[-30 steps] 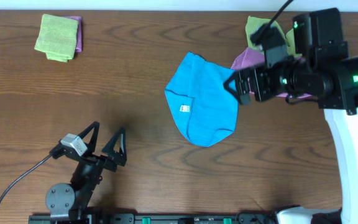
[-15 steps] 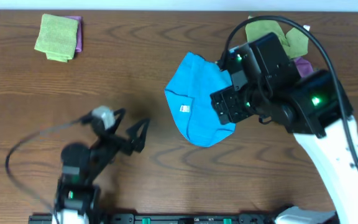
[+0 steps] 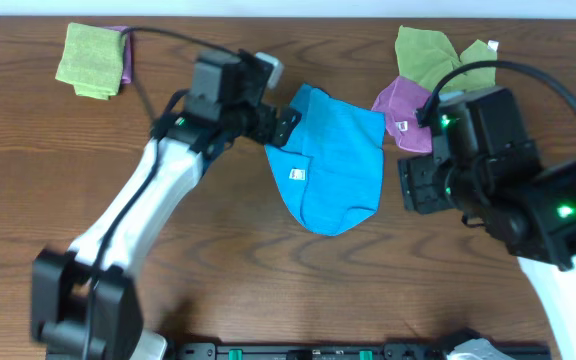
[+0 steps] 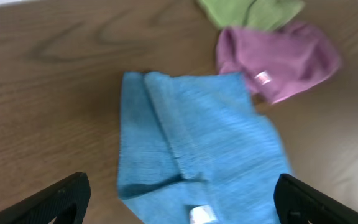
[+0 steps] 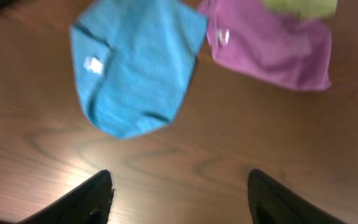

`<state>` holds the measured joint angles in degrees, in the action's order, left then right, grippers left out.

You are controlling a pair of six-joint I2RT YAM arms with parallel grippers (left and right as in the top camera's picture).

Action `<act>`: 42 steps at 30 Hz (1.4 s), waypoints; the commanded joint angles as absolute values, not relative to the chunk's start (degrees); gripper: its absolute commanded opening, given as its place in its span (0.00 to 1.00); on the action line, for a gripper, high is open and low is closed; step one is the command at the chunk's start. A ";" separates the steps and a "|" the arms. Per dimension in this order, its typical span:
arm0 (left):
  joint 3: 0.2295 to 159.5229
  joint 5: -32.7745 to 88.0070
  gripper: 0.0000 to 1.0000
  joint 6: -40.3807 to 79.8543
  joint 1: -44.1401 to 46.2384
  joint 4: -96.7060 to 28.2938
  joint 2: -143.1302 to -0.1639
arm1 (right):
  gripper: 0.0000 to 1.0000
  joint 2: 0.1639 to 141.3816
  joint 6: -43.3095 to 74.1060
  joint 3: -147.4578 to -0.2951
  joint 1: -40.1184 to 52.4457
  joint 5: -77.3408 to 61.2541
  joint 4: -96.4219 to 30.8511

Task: Fold the cloth
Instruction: 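Reach the left gripper to the blue cloth's far left corner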

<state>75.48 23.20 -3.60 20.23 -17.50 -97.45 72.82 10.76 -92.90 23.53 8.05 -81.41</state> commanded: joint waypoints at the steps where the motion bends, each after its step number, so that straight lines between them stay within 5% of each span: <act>1: 79.81 16.51 0.98 -7.90 21.26 -18.09 -104.29 | 0.53 69.36 12.21 -85.49 22.13 8.99 -79.55; 2: 80.44 15.57 1.00 -7.90 21.45 -17.69 -106.26 | 0.31 68.16 12.51 -82.76 21.89 8.95 -78.56; 3: 80.86 14.61 0.89 -7.88 21.61 -17.26 -107.79 | 0.07 67.31 13.06 -80.73 21.76 8.88 -77.78; 6: 81.17 12.93 0.51 -7.70 21.80 -15.27 -112.16 | 0.01 64.69 14.09 -74.67 21.76 8.51 -75.61; 7: 81.17 12.97 0.26 -7.66 21.80 -14.96 -113.58 | 0.02 63.99 14.46 -72.55 21.76 8.47 -74.91; 9: 81.17 13.02 0.10 -4.78 21.78 -15.46 -115.61 | 0.02 63.18 14.61 -69.54 21.78 8.16 -73.93; 16: 81.17 13.56 0.06 4.27 21.87 -13.89 -117.64 | 0.02 62.74 15.90 -65.01 21.78 6.90 -73.21; 24: 81.17 12.91 0.06 -5.26 22.70 -0.05 -120.16 | 0.02 62.72 16.73 -63.75 21.78 5.54 -73.21; 42: 81.17 18.26 0.06 -6.48 23.40 17.63 -127.85 | 0.02 62.67 16.71 -63.75 21.78 5.56 -71.48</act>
<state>80.47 17.50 -5.17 23.31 16.75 -125.78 63.24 15.92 -64.01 22.17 5.78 -71.70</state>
